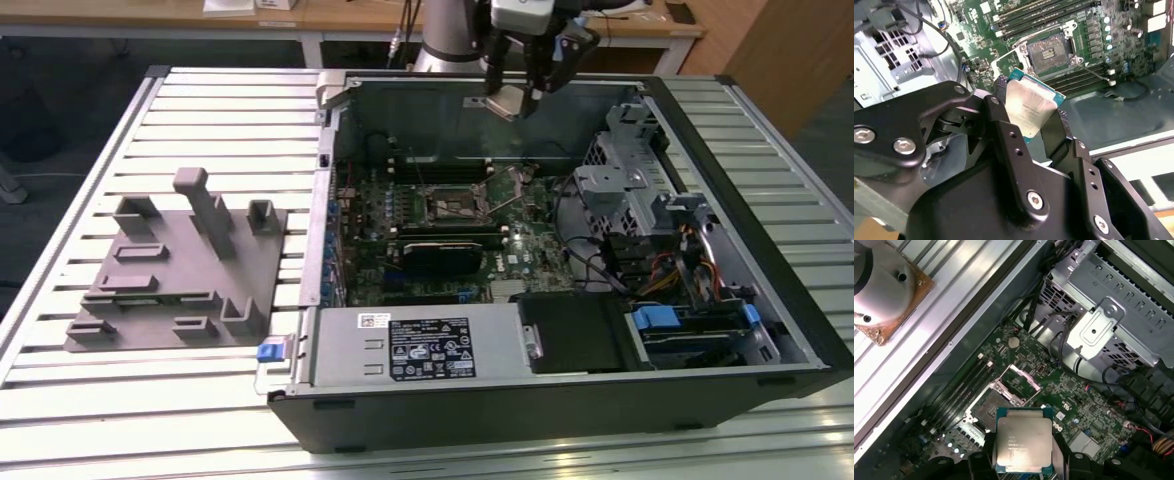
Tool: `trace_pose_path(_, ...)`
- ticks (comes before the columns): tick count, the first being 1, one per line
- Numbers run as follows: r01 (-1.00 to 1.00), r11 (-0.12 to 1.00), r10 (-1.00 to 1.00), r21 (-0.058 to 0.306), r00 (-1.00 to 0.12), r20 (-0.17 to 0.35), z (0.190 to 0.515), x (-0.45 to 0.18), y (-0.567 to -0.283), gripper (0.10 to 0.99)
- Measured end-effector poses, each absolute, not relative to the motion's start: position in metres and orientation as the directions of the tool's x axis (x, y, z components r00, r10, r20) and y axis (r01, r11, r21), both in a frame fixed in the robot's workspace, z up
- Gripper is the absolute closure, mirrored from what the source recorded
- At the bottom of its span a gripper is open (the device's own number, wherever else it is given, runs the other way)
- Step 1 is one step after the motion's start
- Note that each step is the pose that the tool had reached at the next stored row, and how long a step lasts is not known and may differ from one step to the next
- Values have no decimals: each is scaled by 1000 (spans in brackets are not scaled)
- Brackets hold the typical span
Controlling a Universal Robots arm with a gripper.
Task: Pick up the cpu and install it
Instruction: 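Place the cpu into insertion slot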
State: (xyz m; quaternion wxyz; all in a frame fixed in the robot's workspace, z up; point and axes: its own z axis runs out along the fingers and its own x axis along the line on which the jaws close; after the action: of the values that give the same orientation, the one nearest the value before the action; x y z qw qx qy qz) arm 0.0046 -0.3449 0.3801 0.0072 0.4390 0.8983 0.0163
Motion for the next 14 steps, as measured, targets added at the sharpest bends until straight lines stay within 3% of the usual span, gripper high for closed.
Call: trace_pose_path(14,883,467,884,36,-468,1,378,5,-343,557)
